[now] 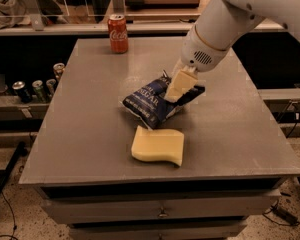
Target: Move blue chip bag near sponge
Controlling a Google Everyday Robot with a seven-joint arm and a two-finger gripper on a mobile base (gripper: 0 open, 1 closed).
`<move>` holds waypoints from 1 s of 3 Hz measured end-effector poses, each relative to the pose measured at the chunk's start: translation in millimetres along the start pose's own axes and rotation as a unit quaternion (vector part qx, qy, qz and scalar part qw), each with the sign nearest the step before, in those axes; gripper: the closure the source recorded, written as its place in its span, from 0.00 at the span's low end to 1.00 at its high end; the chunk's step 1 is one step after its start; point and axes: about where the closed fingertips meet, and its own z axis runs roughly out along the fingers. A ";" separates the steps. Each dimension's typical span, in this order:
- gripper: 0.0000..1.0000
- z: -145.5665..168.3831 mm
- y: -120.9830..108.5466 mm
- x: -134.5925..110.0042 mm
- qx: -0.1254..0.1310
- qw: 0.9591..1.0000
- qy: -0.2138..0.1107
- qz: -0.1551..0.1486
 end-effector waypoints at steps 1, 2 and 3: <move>0.00 -2.8 -0.6 4.0 0.011 1.000 0.013 0.013; 0.00 -5.3 -1.8 7.7 0.016 0.999 0.021 0.020; 0.00 -5.7 -1.8 8.1 0.017 0.999 0.021 0.021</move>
Offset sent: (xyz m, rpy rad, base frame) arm -0.0006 -0.0165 0.0020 -0.0522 0.0036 -0.0807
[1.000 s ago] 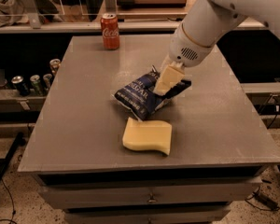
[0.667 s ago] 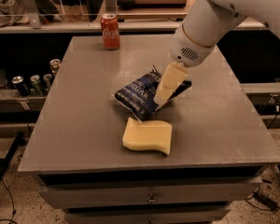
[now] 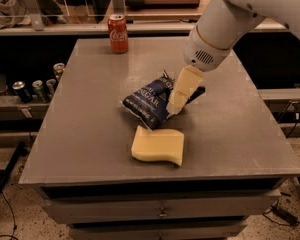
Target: Move blue chip bag near sponge
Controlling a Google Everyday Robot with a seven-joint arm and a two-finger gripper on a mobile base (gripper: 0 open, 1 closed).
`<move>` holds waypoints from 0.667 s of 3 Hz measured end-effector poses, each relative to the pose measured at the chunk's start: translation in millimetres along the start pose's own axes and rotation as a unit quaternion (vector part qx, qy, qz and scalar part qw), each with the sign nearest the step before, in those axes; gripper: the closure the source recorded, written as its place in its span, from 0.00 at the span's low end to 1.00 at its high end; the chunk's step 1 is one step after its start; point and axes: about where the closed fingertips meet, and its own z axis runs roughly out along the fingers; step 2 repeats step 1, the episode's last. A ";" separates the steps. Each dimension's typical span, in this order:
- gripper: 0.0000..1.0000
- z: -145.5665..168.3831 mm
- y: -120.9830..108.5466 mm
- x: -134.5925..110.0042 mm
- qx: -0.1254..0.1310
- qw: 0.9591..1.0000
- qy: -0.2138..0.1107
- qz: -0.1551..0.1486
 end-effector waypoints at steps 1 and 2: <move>0.00 -6.8 -1.6 9.6 0.000 1.000 -0.017 -0.014; 0.00 -6.8 -1.6 9.6 0.000 1.000 -0.017 -0.014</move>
Offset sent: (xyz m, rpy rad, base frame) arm 0.0000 0.0000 0.0000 0.0000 0.0000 0.0000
